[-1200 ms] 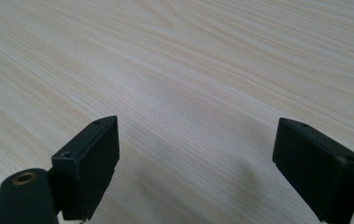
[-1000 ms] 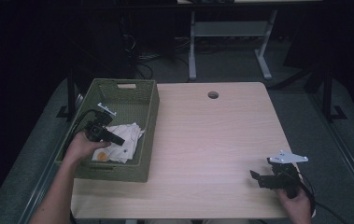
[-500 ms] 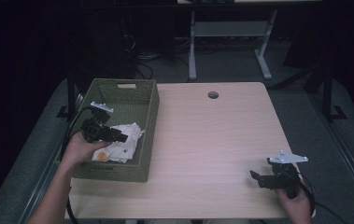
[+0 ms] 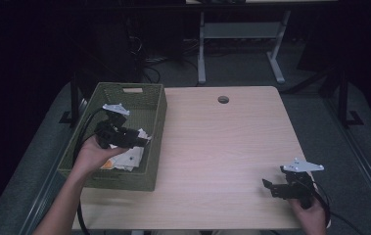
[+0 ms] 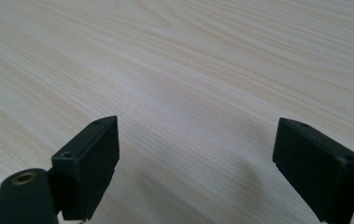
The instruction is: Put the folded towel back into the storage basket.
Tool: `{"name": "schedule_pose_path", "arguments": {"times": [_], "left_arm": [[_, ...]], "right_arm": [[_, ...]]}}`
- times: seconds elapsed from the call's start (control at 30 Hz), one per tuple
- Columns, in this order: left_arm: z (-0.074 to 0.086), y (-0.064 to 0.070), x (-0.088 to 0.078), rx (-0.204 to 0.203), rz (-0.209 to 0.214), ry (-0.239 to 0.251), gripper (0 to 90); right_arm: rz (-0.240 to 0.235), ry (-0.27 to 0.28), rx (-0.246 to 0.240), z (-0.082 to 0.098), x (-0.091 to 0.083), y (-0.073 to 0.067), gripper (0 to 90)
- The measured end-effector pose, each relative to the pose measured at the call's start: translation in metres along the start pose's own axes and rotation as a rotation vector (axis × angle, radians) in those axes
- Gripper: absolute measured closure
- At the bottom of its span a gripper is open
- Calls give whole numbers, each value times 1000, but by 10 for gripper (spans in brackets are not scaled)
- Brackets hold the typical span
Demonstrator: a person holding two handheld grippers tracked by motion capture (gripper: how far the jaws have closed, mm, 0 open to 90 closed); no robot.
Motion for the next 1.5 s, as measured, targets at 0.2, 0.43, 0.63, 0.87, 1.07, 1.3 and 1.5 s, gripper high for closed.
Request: {"name": "schedule_pose_path", "arguments": {"times": [0.2,0.43,0.63,0.87,1.07,1.3,1.5], "left_arm": [[-9,19,7,45,20,-2,437],[-21,39,20,64,53,6,424],[-27,52,34,95,62,-9,410],[-33,68,49,114,71,-13,392],[-38,79,59,109,61,1,385],[-42,95,77,112,74,-10,350],[-44,111,99,120,73,-25,317]], "right_arm": [[0,0,-4,0,0,0,141],[-2,0,0,0,0,1,141],[1,0,-6,-1,-1,2,141],[-4,3,-7,-1,-3,3,141],[-6,16,-16,-2,-5,3,142],[-12,21,-21,-3,-7,2,141],[-9,27,-29,-3,-10,0,141]]}}
Point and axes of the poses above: each handheld gripper's, and its own axes: x roughly forward along the jaws, z roughly out of its underside, y roughly to its right, the point moved 2 cm from there along x, roughly forward along the jaws, and after that the axes turned 5 degrees about y, right-handed, at the moved point
